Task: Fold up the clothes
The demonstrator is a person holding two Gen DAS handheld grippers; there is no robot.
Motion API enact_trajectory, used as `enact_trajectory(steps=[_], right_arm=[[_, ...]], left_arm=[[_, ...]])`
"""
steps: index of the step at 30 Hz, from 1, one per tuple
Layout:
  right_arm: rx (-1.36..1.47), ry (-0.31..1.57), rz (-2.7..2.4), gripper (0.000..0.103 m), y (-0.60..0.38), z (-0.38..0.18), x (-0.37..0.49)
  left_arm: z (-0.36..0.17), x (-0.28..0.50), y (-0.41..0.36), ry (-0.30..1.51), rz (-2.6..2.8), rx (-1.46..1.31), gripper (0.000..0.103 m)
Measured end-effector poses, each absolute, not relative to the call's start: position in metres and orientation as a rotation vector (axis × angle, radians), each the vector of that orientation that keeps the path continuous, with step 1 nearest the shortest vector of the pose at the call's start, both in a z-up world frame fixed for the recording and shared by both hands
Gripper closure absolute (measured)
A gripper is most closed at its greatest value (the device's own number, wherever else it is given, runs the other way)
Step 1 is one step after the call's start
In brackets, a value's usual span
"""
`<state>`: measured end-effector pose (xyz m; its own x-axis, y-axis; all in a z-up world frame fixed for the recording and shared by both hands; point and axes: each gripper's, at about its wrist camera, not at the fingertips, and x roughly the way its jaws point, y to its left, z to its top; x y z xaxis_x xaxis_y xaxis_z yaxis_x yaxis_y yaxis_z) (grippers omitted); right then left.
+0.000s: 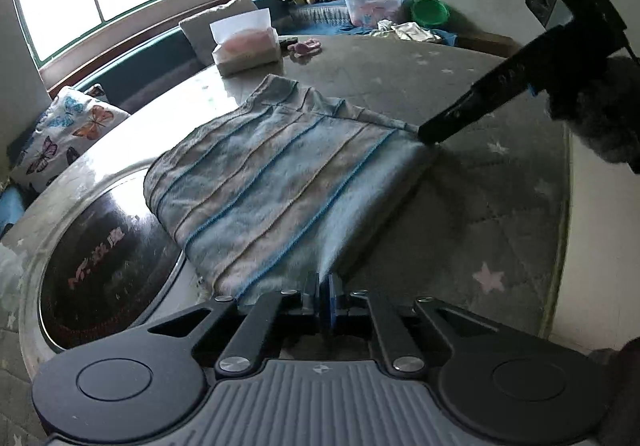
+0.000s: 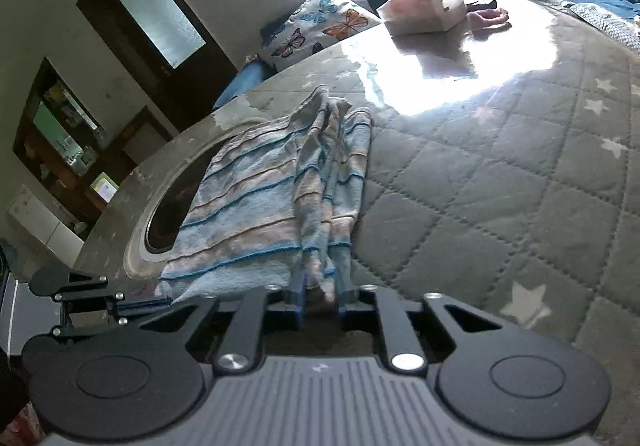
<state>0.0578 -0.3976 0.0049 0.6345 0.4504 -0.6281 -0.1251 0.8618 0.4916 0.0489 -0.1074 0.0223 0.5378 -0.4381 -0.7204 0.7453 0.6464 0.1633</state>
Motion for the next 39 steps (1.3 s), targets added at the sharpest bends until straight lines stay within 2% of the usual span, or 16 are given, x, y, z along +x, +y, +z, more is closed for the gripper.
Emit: enact_trajectory(steps=[11,20,22,23,31,35,37,39], right_arm=[[0.276,0.721,0.387,0.083,-0.378,0.043,0.075],[0.154,0.717,0.397,0.084,-0.344,0.024,0.118],[0.159,0.744,0.379,0.09,-0.347,0.015,0.126],[0.173,0.75,0.368,0.098,-0.351,0.013,0.128],[0.143,0.68,0.368,0.095,-0.348,0.034,0.135],[0.124,0.702,0.343,0.095,-0.342,0.022,0.158],[0.119,0.723,0.314,0.102,-0.345,0.011,0.167],[0.159,0.726,0.317,0.103,-0.351,0.01,0.168]], left_arm=[[0.056,0.059,-0.085,0.664,-0.702,0.332,0.095],[0.022,0.085,-0.089,0.762,-0.648,0.287,0.095],[0.023,0.084,-0.086,0.761,-0.653,0.284,0.095],[0.023,0.084,-0.085,0.763,-0.654,0.281,0.095],[0.023,0.085,-0.085,0.767,-0.661,0.282,0.095],[0.022,0.085,-0.085,0.77,-0.664,0.281,0.095],[0.022,0.085,-0.084,0.772,-0.667,0.28,0.095],[0.024,0.086,-0.084,0.78,-0.671,0.277,0.095]])
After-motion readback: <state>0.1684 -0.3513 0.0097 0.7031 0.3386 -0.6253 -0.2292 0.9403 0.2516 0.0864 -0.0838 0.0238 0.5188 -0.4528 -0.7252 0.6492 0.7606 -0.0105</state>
